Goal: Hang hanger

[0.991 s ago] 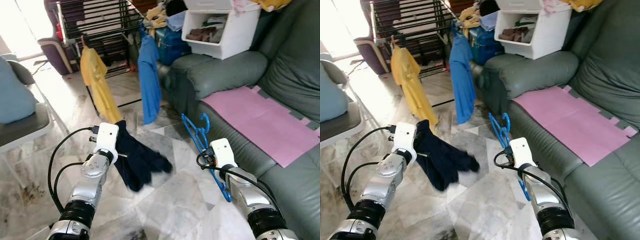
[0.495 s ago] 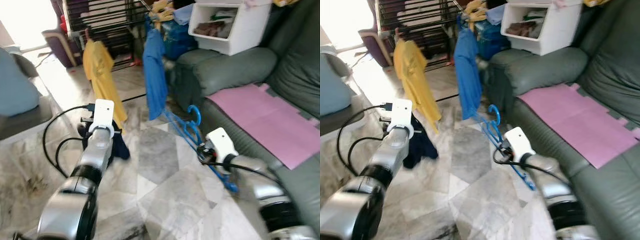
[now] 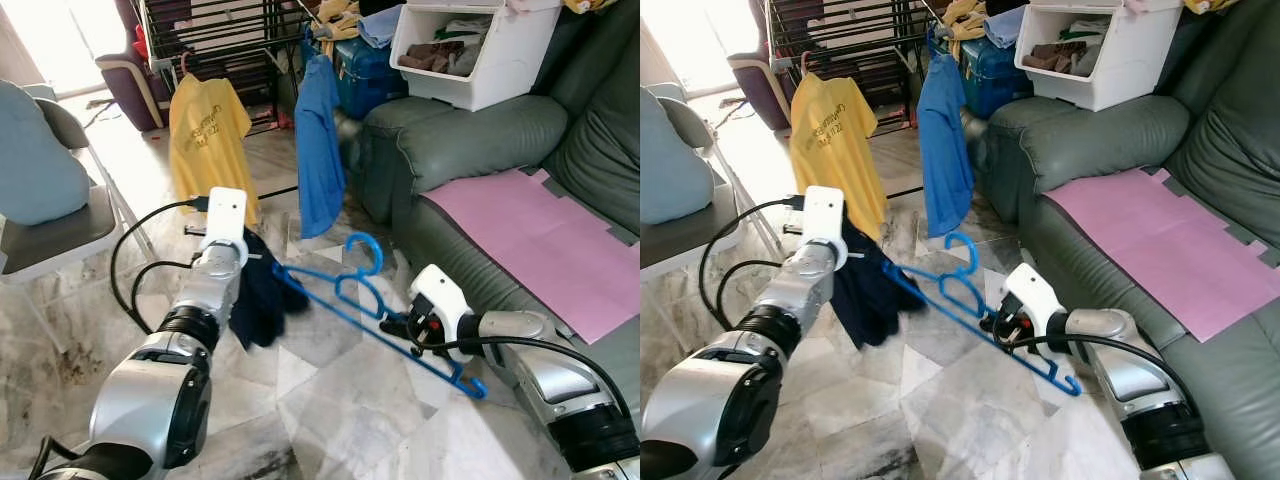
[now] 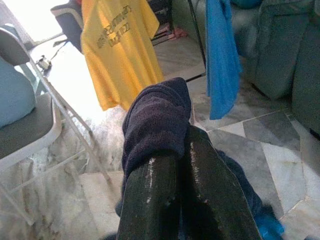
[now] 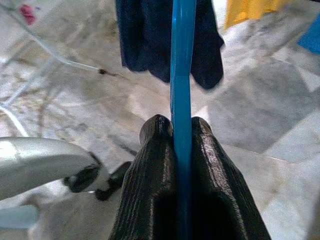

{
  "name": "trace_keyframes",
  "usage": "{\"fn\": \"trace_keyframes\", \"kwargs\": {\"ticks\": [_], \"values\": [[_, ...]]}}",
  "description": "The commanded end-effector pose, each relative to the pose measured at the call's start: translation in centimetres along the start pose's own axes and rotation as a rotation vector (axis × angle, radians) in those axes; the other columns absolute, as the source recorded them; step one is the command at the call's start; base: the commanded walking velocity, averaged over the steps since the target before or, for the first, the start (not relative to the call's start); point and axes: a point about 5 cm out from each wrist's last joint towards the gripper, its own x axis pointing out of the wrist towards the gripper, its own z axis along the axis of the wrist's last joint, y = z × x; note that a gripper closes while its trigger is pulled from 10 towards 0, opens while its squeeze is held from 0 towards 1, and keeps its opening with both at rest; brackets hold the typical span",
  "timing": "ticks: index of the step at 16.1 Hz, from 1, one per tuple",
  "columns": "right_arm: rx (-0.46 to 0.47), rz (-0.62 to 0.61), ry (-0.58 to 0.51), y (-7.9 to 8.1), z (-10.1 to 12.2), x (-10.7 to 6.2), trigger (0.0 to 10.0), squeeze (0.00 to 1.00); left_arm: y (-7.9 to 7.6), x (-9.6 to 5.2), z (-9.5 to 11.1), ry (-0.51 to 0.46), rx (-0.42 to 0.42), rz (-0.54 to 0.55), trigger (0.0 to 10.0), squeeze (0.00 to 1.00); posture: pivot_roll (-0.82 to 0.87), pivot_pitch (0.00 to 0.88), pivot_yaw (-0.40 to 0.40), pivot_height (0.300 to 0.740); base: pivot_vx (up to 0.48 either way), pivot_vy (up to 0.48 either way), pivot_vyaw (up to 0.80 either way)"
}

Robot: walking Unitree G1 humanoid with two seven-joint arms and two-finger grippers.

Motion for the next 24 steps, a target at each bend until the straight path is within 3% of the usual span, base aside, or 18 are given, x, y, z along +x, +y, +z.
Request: {"fn": "trace_keyframes", "kwargs": {"ticks": [1, 4, 9, 11, 14, 21, 24], "values": [[-0.031, 0.069, -0.023, 0.9, 0.9, 0.1, 10.0, 0.00, 0.4, 0.3, 1.3, -0.026, -0.008, 0.024, 10.0, 0.00, -0.14, 0.000, 0.125, 0.740, 0.000, 0.000, 0.00], [-0.054, 0.174, -0.013, 2.0, 1.0, -0.3, 10.0, 0.00, 0.4, 0.3, 1.6, -0.024, 0.008, 0.055, 10.0, 0.00, -0.14, 0.000, 0.127, 0.740, 0.000, 0.000, 0.00], [-0.066, 0.228, -0.002, 2.7, 0.9, -0.6, 10.0, 0.00, 0.3, 0.3, 1.8, -0.015, 0.035, 0.096, 10.0, 0.00, -0.14, 0.000, 0.131, 0.740, 0.000, 0.000, 0.00], [-0.072, 0.194, 0.011, 2.4, 0.7, -0.3, 10.0, 0.00, 0.1, 0.4, 2.0, -0.022, 0.023, 0.091, 10.0, 0.00, -0.14, 0.000, 0.131, 0.740, 0.000, 0.000, 0.00], [-0.060, 0.041, -0.028, 0.7, 0.6, 0.5, 10.0, 0.00, 0.3, 0.4, 3.0, -0.038, 0.008, 0.135, 10.0, 0.00, -0.14, 0.000, 0.131, 0.740, 0.000, 0.000, 0.00], [0.020, -0.056, -0.049, -0.7, -0.2, 1.6, 10.0, 0.00, -1.1, 0.1, 4.2, -0.072, -0.052, 0.090, 10.0, 0.00, -0.13, 0.000, 0.122, 0.740, 0.000, 0.000, 0.00], [0.136, -0.201, -0.063, -2.6, -0.8, 1.9, 10.0, 0.00, -4.2, -0.8, 5.3, -0.083, -0.100, -0.102, 10.0, 0.00, -0.13, 0.000, 0.116, 0.740, 0.000, 0.000, 0.00]]}}
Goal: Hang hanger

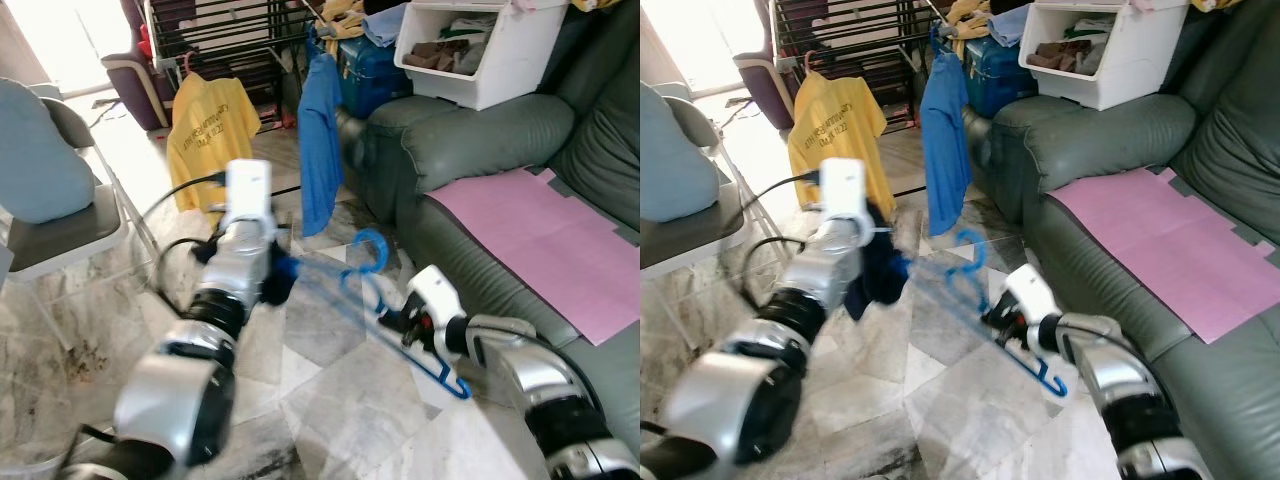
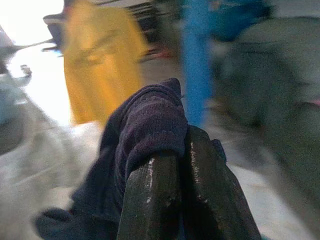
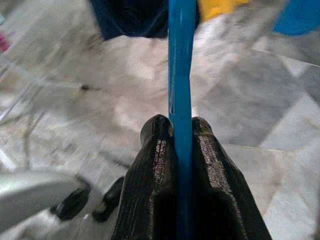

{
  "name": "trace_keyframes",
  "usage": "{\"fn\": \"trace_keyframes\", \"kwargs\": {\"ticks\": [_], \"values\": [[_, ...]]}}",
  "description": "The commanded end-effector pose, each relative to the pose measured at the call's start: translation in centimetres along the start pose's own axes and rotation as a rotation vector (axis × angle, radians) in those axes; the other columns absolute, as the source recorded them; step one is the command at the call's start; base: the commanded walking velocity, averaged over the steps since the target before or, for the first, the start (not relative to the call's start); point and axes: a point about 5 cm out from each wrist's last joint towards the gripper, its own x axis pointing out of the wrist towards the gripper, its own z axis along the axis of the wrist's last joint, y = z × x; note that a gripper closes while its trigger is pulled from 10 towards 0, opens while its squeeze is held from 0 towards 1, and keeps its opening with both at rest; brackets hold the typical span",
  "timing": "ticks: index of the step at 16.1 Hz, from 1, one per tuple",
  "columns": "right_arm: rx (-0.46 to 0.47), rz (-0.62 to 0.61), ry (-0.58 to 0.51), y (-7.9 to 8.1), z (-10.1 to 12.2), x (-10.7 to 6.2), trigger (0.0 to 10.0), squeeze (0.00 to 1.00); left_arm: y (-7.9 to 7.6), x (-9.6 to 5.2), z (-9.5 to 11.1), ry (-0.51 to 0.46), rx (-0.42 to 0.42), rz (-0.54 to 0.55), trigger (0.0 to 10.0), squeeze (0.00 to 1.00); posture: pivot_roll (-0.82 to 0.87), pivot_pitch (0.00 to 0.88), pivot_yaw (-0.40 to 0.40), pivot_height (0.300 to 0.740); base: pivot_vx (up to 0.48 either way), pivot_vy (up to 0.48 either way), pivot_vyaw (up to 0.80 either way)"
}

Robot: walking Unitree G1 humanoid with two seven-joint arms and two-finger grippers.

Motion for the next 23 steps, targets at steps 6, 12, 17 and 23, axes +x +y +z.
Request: {"fn": "trace_keyframes", "kwargs": {"ticks": [6, 12, 17, 23], "values": [[0.056, -0.143, -0.010, -1.7, -0.1, 0.3, 10.0, 0.00, -1.5, -1.0, 1.5, -0.078, -0.019, -0.133, 10.0, 0.00, -0.13, 0.000, 0.113, 0.740, 0.000, 0.000, 0.00], [0.654, -0.422, -0.406, -6.0, 4.5, -1.1, 10.0, 0.00, -3.9, -4.3, -1.7, -0.024, 0.016, -0.545, 10.0, 0.00, -0.12, 0.000, 0.110, 0.740, 0.000, 0.000, 0.00], [0.764, -0.384, -0.671, -6.3, 8.0, -2.0, 10.0, 0.00, -0.5, -4.1, -4.7, 0.048, -0.061, -0.506, 10.0, 0.00, -0.12, 0.000, 0.101, 0.740, 0.000, 0.000, 0.00], [0.777, -0.249, -0.849, -5.4, 11.3, -2.7, 10.0, 0.00, -1.7, -6.4, -7.9, 0.091, 0.131, -0.681, 10.0, 0.00, -0.13, 0.000, 0.088, 0.740, 0.000, 0.000, 0.00]]}}
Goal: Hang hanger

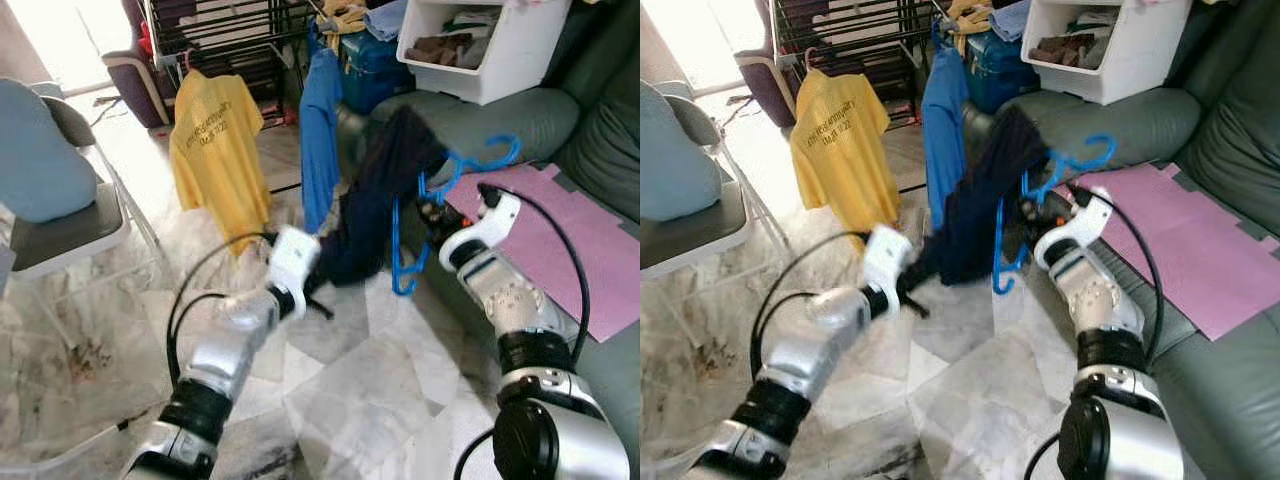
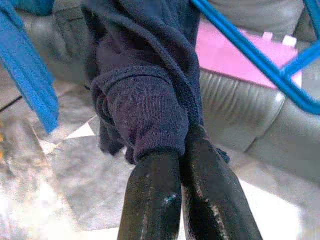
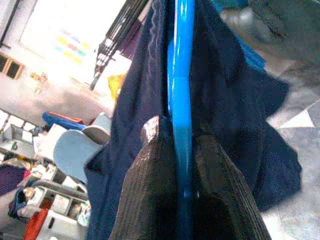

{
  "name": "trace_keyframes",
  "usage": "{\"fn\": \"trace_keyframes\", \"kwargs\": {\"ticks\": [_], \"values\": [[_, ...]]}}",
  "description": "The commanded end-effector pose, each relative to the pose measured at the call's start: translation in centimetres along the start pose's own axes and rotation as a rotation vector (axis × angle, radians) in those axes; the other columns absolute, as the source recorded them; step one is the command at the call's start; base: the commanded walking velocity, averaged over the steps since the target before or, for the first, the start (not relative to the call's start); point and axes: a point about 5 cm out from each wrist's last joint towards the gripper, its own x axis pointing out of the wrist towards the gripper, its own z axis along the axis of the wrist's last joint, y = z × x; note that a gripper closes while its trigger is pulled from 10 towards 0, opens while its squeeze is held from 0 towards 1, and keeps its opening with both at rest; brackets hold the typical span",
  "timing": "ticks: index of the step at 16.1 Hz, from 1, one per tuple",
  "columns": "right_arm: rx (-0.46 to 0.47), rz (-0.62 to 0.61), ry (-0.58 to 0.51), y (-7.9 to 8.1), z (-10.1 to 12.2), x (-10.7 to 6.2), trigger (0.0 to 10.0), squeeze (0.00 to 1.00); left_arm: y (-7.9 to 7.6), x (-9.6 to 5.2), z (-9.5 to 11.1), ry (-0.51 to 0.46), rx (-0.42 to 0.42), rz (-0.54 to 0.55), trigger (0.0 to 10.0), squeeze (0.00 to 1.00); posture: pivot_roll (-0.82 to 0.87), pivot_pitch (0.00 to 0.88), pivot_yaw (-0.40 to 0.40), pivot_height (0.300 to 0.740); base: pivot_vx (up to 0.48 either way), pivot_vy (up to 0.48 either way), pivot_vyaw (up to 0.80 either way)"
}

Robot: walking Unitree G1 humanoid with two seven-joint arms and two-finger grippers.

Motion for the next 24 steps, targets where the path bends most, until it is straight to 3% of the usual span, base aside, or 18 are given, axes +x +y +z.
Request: {"fn": "trace_keyframes", "kwargs": {"ticks": [1, 2, 3, 4, 5, 6, 8, 9, 10, 11, 13, 14, 15, 16, 17, 19, 20, 24], "values": [[-0.100, 0.045, -0.112, 1.5, 3.2, 0.2, 10.0, 0.00, 0.5, -0.7, -1.6, 0.074, 0.028, 0.014, 10.0, 0.00, -0.13, 0.000, 0.088, 0.740, 0.000, 0.000, 0.00], [-0.585, 0.034, 0.051, 1.5, 0.5, 0.3, 10.0, 0.00, 1.2, -0.6, -1.2, 0.039, 0.007, 0.058, 10.0, 0.00, -0.14, 0.000, 0.086, 0.740, 0.000, 0.000, 0.00], [-0.640, -0.068, 0.041, 0.4, 0.0, 0.2, 10.0, 0.00, 1.9, -0.6, -0.2, -0.022, -0.011, 0.105, 10.0, 0.00, -0.13, 0.000, 0.080, 0.740, 0.000, 0.000, 0.00], [-0.603, -0.119, 0.004, -0.1, 0.6, 0.1, 10.0, 0.00, 2.0, -0.6, 0.2, -0.043, -0.017, 0.109, 10.0, 0.00, -0.13, 0.000, 0.078, 0.740, 0.000, 0.000, 0.00], [-0.528, -0.237, -0.106, -1.3, 2.4, -0.3, 10.0, 0.00, 1.9, -0.6, 0.8, -0.085, -0.056, 0.092, 10.0, 0.00, -0.13, 0.000, 0.078, 0.740, 0.000, 0.000, 0.00], [-0.412, -0.319, -0.194, -2.2, 3.8, -0.9, 10.0, 0.00, 1.6, -0.8, 0.9, -0.094, -0.081, 0.063, 10.0, 0.00, -0.13, 0.000, 0.078, 0.740, 0.000, 0.000, 0.00], [-0.229, -0.266, -0.193, -2.0, 3.7, -0.7, 10.0, 0.00, 1.2, -1.0, 0.1, -0.057, -0.040, 0.043, 10.0, 0.00, -0.13, 0.000, 0.081, 0.740, 0.000, 0.000, 0.00], [-0.306, -0.125, 0.007, -0.7, 1.1, 0.2, 10.0, 0.00, 2.2, -0.9, -0.4, -0.029, 0.004, 0.126, 10.0, 0.00, -0.13, 0.000, 0.082, 0.740, 0.000, 0.000, 0.00], [-0.482, -0.142, 0.118, -1.2, -0.5, 0.1, 10.0, 0.00, 3.2, -0.9, 0.1, -0.056, 0.002, 0.200, 10.0, 0.00, -0.13, 0.000, 0.082, 0.740, 0.000, 0.000, 0.00], [-0.501, -0.151, 0.210, -1.8, -2.2, -0.2, 10.0, 0.00, 4.3, -1.0, 0.9, -0.092, -0.004, 0.286, 10.0, 0.00, -0.13, 0.000, 0.080, 0.740, 0.000, 0.000, 0.00], [-0.470, -0.154, 0.307, -2.4, -4.1, -0.6, 10.0, 0.00, 4.9, -1.2, 1.6, -0.135, -0.015, 0.327, 10.0, 0.00, -0.13, 0.000, 0.076, 0.740, 0.000, 0.000, 0.00], [-0.488, -0.138, 0.281, -2.2, -4.5, -0.7, 10.0, 0.00, 4.7, -1.3, 2.5, -0.192, -0.021, 0.305, 10.0, 0.00, -0.12, 0.000, 0.073, 0.740, 0.000, 0.000, 0.00], [-0.423, -0.136, 0.079, -1.2, -2.5, -0.2, 10.0, 0.00, 3.5, -1.1, 2.7, -0.211, -0.062, 0.189, 10.0, 0.00, -0.12, 0.000, 0.073, 0.740, 0.000, 0.000, 0.00], [-0.347, -0.137, -0.026, -0.6, -1.2, -0.1, 10.0, 0.00, 1.7, -1.1, 2.4, -0.196, -0.041, 0.042, 10.0, 0.00, -0.12, 0.000, 0.072, 0.740, 0.000, 0.000, 0.00], [-0.366, -0.098, -0.065, 0.0, -0.7, 0.1, 10.0, 0.00, -0.1, -1.0, 0.8, -0.116, 0.035, -0.053, 10.0, 0.00, -0.12, 0.000, 0.070, 0.740, 0.000, 0.000, 0.00], [-0.456, -0.047, -0.064, 0.7, -0.8, 0.1, 10.0, 0.00, -0.5, -1.0, -0.9, -0.062, 0.012, -0.067, 10.0, 0.00, -0.12, 0.000, 0.069, 0.740, 0.000, 0.000, 0.00], [-0.530, -0.032, -0.089, 1.0, -0.5, 0.0, 10.0, 0.00, -0.7, -1.2, -1.3, -0.043, 0.011, -0.086, 10.0, 1.00, -0.13, 0.000, 0.065, 0.740, 0.000, 0.000, 0.00], [-0.623, 0.069, -0.132, 1.9, -0.7, -0.5, 10.0, 0.00, -1.8, -1.7, -2.9, 0.038, 0.013, -0.187, 10.0, 1.00, -0.13, 0.000, 0.068, 0.740, 0.000, 0.000, 0.00]]}}
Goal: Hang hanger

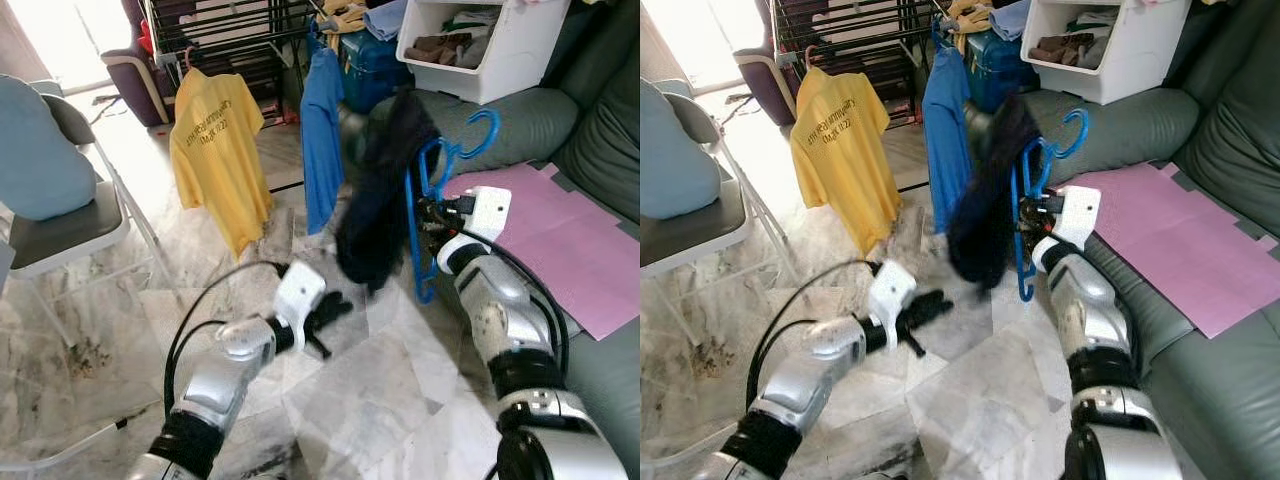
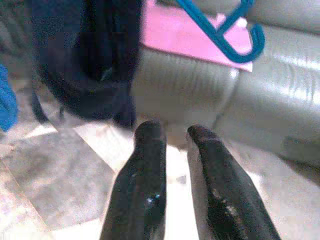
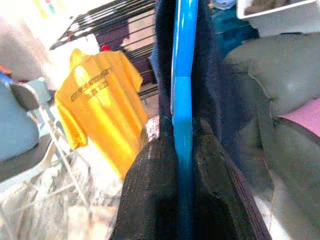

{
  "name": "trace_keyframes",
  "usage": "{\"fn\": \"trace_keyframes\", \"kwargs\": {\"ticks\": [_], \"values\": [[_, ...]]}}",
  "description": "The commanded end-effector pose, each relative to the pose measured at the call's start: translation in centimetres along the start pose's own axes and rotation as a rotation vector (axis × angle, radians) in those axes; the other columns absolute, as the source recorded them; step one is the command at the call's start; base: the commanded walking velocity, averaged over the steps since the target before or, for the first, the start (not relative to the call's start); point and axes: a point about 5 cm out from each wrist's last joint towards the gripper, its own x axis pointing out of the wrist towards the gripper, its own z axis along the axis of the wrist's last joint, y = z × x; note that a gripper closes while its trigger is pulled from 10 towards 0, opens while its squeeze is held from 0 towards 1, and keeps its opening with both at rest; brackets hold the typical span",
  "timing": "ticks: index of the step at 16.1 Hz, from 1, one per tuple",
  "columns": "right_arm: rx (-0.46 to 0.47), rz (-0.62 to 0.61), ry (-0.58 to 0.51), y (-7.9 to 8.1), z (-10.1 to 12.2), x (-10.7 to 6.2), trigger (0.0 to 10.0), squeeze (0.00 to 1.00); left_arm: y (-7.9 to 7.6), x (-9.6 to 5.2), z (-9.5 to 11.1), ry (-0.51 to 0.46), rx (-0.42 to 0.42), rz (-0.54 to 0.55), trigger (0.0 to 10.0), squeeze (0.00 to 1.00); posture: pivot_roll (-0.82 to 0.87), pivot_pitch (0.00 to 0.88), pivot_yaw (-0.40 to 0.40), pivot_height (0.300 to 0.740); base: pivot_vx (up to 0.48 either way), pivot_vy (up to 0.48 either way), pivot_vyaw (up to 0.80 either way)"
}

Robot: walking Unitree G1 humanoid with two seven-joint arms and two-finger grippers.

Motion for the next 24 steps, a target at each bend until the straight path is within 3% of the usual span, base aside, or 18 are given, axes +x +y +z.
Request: {"fn": "trace_keyframes", "kwargs": {"ticks": [1, 2, 4, 6, 8, 9, 11, 14, 17, 18, 24], "values": [[-0.077, 0.082, -0.094, 1.3, 1.7, 0.1, 10.0, 0.00, -0.1, -0.2, -0.1, 0.016, 0.020, -0.016, 10.0, 1.00, -0.13, 0.000, 0.068, 0.740, 0.000, 0.000, 0.00], [-0.183, 0.137, -0.095, 1.7, 1.4, -0.4, 10.0, 0.00, -0.1, -0.3, -0.3, 0.025, 0.039, -0.015, 10.0, 1.00, -0.13, 0.000, 0.069, 0.740, 0.000, 0.000, 0.00], [-0.255, 0.178, -0.082, 1.7, 0.9, -0.9, 10.0, 0.00, 0.1, -0.5, -0.3, 0.023, 0.040, -0.007, 10.0, 1.00, -0.13, 0.000, 0.067, 0.740, 0.000, 0.000, 0.00], [-0.336, 0.244, -0.052, 1.2, 0.2, -1.8, 10.0, 0.00, 3.2, -1.2, 1.5, -0.058, 0.058, 0.188, 10.0, 1.00, -0.13, 0.000, 0.068, 0.740, 0.000, 0.000, 0.00], [-0.395, 0.288, -0.020, 0.6, -0.2, -2.4, 10.0, 0.00, 4.9, -1.9, 2.8, -0.118, 0.080, 0.298, 10.0, 1.00, -0.13, 0.000, 0.069, 0.740, 0.000, 0.000, 0.00], [-0.455, 0.320, 0.004, 0.0, -0.4, -3.0, 10.0, 0.00, 5.9, -2.6, 3.6, -0.140, 0.171, 0.354, 10.0, 1.00, -0.13, 0.000, 0.072, 0.740, 0.000, 0.000, 0.00], [-0.528, 0.319, 0.015, -0.7, -0.6, -3.4, 10.0, 0.00, 6.6, -3.3, 4.4, -0.143, 0.227, 0.377, 10.0, 1.00, -0.12, 0.000, 0.072, 0.740, 0.000, 0.000, 0.00], [-0.517, 0.430, 0.071, -0.8, -1.6, -4.3, 10.0, 0.00, 7.1, -3.7, 5.0, -0.149, 0.330, 0.373, 10.0, 1.00, -0.12, 0.000, 0.074, 0.740, 0.000, 0.000, 0.00], [-0.496, 0.573, 0.130, -0.2, -2.8, -5.5, 10.0, 0.00, 7.6, -4.5, 4.6, -0.053, 0.604, 0.323, 10.0, 1.00, -0.12, 0.000, 0.071, 0.740, 0.000, 0.000, 0.00], [-0.507, 0.661, 0.175, 0.1, -3.6, -6.3, 10.0, 0.00, 8.1, -5.2, 3.8, 0.022, 0.723, 0.275, 10.0, 1.00, -0.12, 0.000, 0.071, 0.740, 0.000, 0.000, 0.00], [-0.557, 0.832, 0.298, -0.2, -4.9, -8.1, 10.0, 0.00, 7.9, -6.1, 0.4, 0.166, 0.869, 0.182, 10.0, 1.00, -0.12, 0.000, 0.073, 0.740, 0.000, 0.000, 0.00]]}}
